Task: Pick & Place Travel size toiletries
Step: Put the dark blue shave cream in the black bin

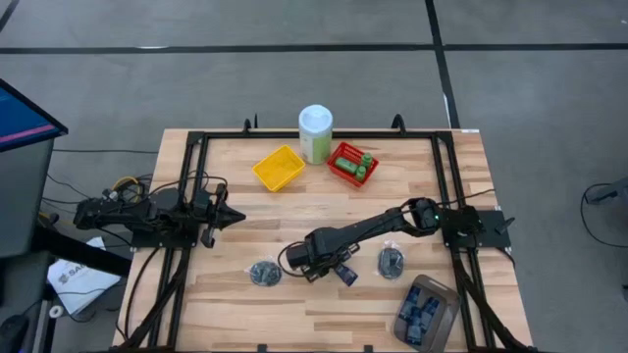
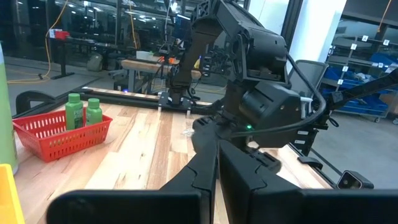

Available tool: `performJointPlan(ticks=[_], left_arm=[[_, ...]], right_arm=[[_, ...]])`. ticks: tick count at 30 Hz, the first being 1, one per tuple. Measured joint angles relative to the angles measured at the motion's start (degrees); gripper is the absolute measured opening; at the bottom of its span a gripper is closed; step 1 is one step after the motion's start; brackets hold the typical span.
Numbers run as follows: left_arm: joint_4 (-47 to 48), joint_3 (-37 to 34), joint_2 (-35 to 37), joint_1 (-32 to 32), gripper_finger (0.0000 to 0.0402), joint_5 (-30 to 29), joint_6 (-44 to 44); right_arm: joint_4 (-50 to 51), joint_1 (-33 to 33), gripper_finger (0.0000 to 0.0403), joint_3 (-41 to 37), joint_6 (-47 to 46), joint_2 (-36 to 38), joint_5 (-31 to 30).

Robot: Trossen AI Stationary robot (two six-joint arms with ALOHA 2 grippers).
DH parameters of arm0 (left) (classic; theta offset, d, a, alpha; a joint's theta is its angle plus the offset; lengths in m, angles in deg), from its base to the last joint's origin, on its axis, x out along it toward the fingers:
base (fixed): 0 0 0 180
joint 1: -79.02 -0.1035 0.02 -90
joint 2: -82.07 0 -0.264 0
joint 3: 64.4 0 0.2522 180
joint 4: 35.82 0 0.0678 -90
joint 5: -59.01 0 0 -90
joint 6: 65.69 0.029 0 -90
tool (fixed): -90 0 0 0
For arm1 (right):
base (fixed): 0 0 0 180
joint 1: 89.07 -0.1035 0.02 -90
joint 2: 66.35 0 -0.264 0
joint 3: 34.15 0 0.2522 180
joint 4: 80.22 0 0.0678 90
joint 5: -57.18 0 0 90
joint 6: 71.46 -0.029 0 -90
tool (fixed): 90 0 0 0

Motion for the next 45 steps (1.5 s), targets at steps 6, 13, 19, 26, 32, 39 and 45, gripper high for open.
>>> performJointPlan(ticks=[6, 13, 19, 26, 32, 39, 45], left_arm=[[0.00, 0.00, 0.00, 0.00, 0.0011, 0.00, 0.00], [0.00, 0.00, 0.00, 0.00, 0.0011, 0.00, 0.00], [-0.01, 0.01, 0.00, 0.00, 0.0011, 0.00, 0.00], [-0.02, 0.02, 0.00, 0.00, 0.0011, 0.00, 0.00], [-0.02, 0.02, 0.00, 0.00, 0.0011, 0.00, 0.00], [-0.04, 0.02, 0.00, 0.00, 0.0011, -0.02, 0.00], [-0.17, 0.02, 0.00, 0.00, 0.0011, 0.00, 0.00]], right_arm=[[-3.06, -0.04, 0.0162, 0.00, 8.16, -0.13, 2.63], [-2.86, -0.04, 0.0126, 0.61, 13.34, -0.31, 3.39], [-2.46, -0.34, 0.0144, 3.56, 15.72, -0.74, 4.63], [4.47, -0.36, 0.0126, 7.54, 13.39, -0.20, 3.82], [16.70, -4.26, 0.0137, 12.80, 11.54, -0.09, 3.82], [19.46, -10.77, 0.0141, 12.41, -0.04, 6.03, 5.02], [19.47, -16.15, 0.0098, 6.57, -13.43, 14.09, 0.62]])
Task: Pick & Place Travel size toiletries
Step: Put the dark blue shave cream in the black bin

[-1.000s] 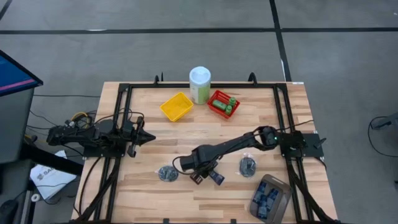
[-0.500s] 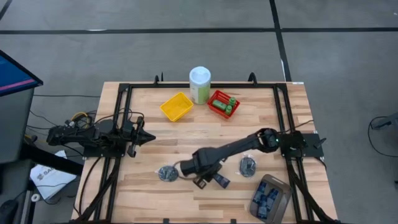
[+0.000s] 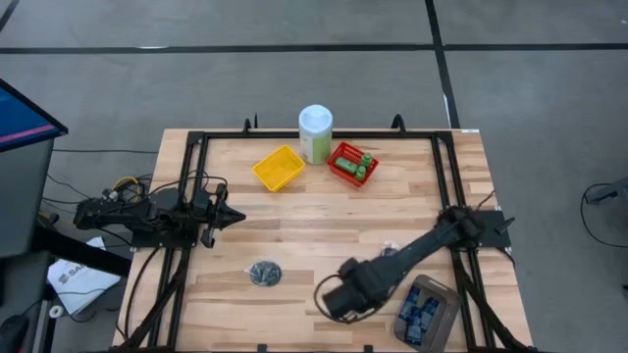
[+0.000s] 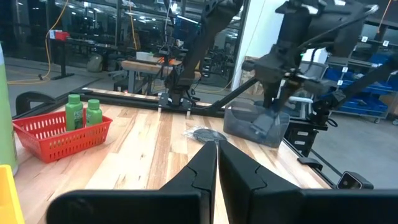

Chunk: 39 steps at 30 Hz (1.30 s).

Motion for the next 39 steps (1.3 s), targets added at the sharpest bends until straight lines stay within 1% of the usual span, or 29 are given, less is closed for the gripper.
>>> performJointPlan(ticks=[2, 6, 11, 14, 16, 18, 23, 25, 27, 29, 32, 34, 37, 39], left_arm=[[-0.05, 0.00, 0.00, 0.00, 0.0011, 0.00, 0.00], [-0.07, 0.00, 0.00, 0.00, 0.0011, 0.00, 0.00], [-0.18, 0.00, 0.00, 0.00, 0.0011, 0.00, 0.00], [-0.20, 0.00, 0.00, 0.00, 0.0011, 0.00, 0.00], [-0.20, 0.00, 0.00, 0.00, 0.0011, -0.01, -0.01], [-0.21, 0.00, 0.00, 0.00, 0.0011, -0.01, 0.00], [-0.25, 0.00, 0.00, 0.00, 0.0011, -0.01, 0.00], [-0.24, 0.00, 0.00, 0.00, 0.0011, 0.00, 0.00], [-0.25, 0.00, 0.00, 0.00, 0.0011, -0.02, 0.00], [-0.25, 0.00, 0.00, 0.00, 0.0011, 0.00, 0.00], [-0.25, 0.00, 0.00, 0.00, 0.0011, 0.00, 0.00], [-0.24, 0.00, 0.00, 0.00, 0.0011, -0.02, 0.00], [-0.22, 0.00, 0.00, 0.00, 0.0011, 0.00, 0.00], [-0.22, 0.00, 0.00, 0.00, 0.0011, 0.00, 0.00]], right_arm=[[-1.36, 0.15, 0.0090, -3.79, -1.73, 1.87, -0.32], [-6.50, 2.41, 0.0077, -10.25, -2.12, 4.89, -1.53], [-11.56, 3.56, 0.0054, -15.95, -2.10, 7.10, -2.22], [-11.77, 3.60, 0.0050, -18.14, -2.10, 7.44, -1.94], [-13.69, 3.77, 0.0061, -19.22, -1.90, 7.44, -0.48], [-15.33, 4.05, 0.0084, -20.05, -2.81, 7.26, -0.22], [-19.85, 4.17, 0.0171, -21.65, -4.91, 5.09, 0.19], [-22.91, 4.46, 0.0205, -23.89, -5.29, 5.05, 1.44], [-27.58, 4.84, 0.0229, -27.24, -6.53, 5.16, 2.80], [-32.35, 5.09, 0.0241, -30.59, -7.54, 5.42, 3.56], [-38.76, 5.17, 0.0244, -33.87, -9.16, 5.88, 4.13], [-39.41, 5.11, 0.0243, -35.41, -9.39, 5.88, 4.37], [-43.02, 4.79, 0.0241, -37.35, -10.55, 5.46, 4.88], [-42.46, 4.63, 0.0240, -37.82, -10.66, 5.34, 4.90]])
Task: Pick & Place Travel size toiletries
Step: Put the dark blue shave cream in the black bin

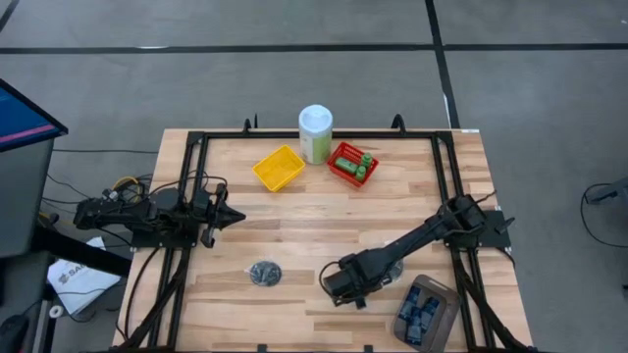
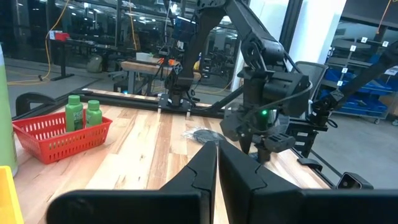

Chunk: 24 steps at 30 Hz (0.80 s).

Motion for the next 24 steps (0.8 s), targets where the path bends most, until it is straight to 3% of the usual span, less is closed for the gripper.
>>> performJointPlan(ticks=[6, 16, 24], left_arm=[[0.00, 0.00, 0.00, 0.00, 0.0011, -0.02, 0.00], [0.00, 0.00, 0.00, 0.00, 0.0011, 0.00, 0.00], [-0.01, 0.00, 0.00, 0.00, 0.0011, -0.01, 0.00]], right_arm=[[-1.59, 0.44, 0.0223, -0.33, 0.20, 0.02, -0.02], [-1.72, 0.50, 0.0099, -0.25, 2.77, 0.09, -0.32], [-1.28, 0.50, 0.0077, -0.27, 4.76, 1.64, -0.63]])
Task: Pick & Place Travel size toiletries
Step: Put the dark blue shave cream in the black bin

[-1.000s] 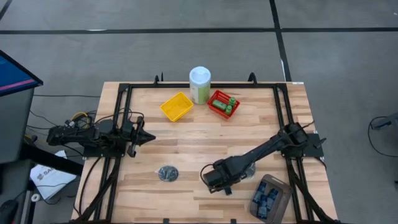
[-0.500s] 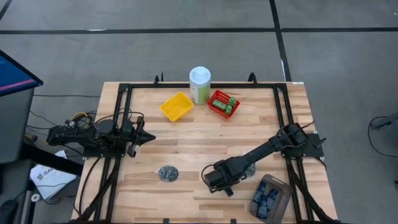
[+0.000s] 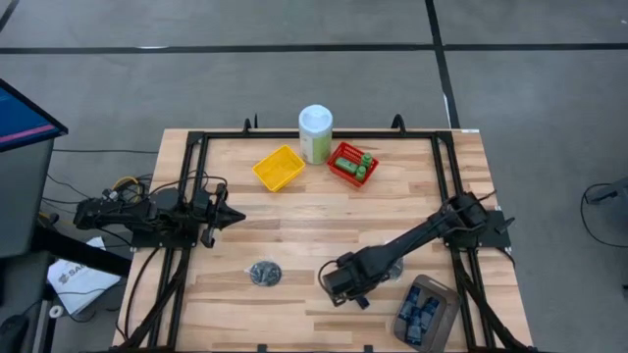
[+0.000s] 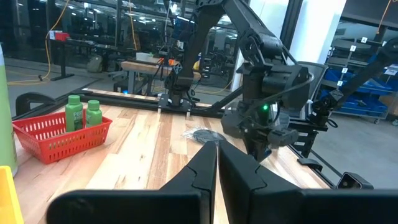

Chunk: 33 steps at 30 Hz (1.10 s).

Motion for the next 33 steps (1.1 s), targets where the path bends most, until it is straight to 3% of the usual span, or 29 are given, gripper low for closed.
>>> performJointPlan(ticks=[9, 17, 25, 33], left_arm=[[-0.01, 0.00, 0.00, 0.00, 0.0011, -0.02, 0.00], [0.00, 0.00, 0.00, 0.00, 0.0011, -0.02, 0.00], [-0.01, 0.00, 0.00, 0.01, 0.0011, -0.02, 0.00], [-0.01, 0.02, 0.00, 0.02, 0.0011, -0.02, 0.00]], right_arm=[[9.65, -3.02, 0.0077, 0.00, -5.76, 11.64, -4.98], [25.58, -13.07, 0.0077, 0.02, -27.06, 20.14, -7.64], [26.50, -21.41, 0.0077, 0.06, -38.42, 17.89, -7.73], [27.43, -23.61, 0.0077, -0.05, -37.73, 11.27, 0.89]])
